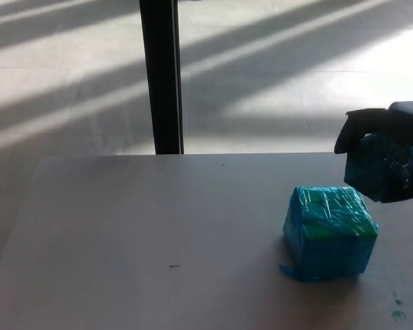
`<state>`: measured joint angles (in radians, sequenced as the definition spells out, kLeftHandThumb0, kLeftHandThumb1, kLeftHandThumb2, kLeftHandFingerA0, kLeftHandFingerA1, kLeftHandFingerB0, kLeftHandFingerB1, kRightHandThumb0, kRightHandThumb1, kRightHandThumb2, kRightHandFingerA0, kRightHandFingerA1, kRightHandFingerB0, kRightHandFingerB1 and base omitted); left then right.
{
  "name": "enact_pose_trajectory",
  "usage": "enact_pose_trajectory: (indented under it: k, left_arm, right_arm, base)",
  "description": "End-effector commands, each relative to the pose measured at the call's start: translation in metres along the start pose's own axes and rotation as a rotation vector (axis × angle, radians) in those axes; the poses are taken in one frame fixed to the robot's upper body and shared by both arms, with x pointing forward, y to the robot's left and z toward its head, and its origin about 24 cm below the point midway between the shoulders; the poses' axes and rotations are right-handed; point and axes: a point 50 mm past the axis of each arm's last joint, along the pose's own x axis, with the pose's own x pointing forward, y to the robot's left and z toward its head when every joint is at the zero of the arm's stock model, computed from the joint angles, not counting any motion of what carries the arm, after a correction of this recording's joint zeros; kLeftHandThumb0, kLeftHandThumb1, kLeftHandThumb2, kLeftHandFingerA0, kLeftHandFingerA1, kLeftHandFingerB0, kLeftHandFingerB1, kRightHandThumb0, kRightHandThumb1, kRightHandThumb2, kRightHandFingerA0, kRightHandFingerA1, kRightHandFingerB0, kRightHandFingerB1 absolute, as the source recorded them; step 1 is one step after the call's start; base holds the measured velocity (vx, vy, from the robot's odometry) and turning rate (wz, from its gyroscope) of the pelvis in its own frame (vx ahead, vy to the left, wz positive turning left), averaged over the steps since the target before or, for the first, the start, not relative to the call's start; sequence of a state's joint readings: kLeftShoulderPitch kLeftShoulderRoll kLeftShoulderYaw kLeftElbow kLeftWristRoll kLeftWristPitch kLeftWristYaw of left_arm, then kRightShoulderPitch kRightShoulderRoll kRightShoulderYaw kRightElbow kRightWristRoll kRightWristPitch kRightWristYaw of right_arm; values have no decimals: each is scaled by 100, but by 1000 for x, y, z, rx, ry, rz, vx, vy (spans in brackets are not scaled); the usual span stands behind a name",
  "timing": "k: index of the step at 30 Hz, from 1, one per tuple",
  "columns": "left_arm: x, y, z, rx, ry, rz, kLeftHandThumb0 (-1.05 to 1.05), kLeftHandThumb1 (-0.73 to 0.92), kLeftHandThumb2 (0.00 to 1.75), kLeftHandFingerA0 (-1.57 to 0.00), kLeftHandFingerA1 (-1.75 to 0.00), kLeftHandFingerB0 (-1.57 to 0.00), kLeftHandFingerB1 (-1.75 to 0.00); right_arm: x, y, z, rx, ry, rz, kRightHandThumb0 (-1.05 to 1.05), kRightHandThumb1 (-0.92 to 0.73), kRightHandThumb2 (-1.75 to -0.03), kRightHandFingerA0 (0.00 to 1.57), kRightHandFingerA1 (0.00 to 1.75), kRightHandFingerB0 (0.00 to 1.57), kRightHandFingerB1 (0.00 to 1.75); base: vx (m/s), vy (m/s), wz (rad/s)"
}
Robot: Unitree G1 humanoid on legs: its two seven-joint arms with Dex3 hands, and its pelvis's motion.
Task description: The robot uses its right hand to pick up the small cube kept on the middle on the desk and place it on the bigger cube kept next to it
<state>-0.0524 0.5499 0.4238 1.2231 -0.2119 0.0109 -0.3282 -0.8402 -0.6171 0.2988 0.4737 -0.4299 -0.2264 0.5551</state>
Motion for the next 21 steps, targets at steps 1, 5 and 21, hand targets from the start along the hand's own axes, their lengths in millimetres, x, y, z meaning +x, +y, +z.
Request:
enact_pose_trajectory:
  k: [1,5,21]
  left_arm:
    - [-4,11,1,-16,-6,32,-85,78,65,-42,-39,-32,-31]
    - [-4,11,0,-9,-3,32,-86,77,65,-43,-37,-31,-31]
    - [-4,11,0,3,2,24,-85,79,65,-43,-36,-31,-31]
  right_arm:
    - [6,-18,29,80,-84,160,-23,-51,-118,76,175,71,161]
    - [11,-17,32,61,-83,172,-23,-53,-115,75,175,68,160]
    - [22,1,40,-6,-60,223,-22,-59,-104,72,175,64,159]
  base:
    - [0,0,0]
    - [0,0,0]
    - [0,0,0]
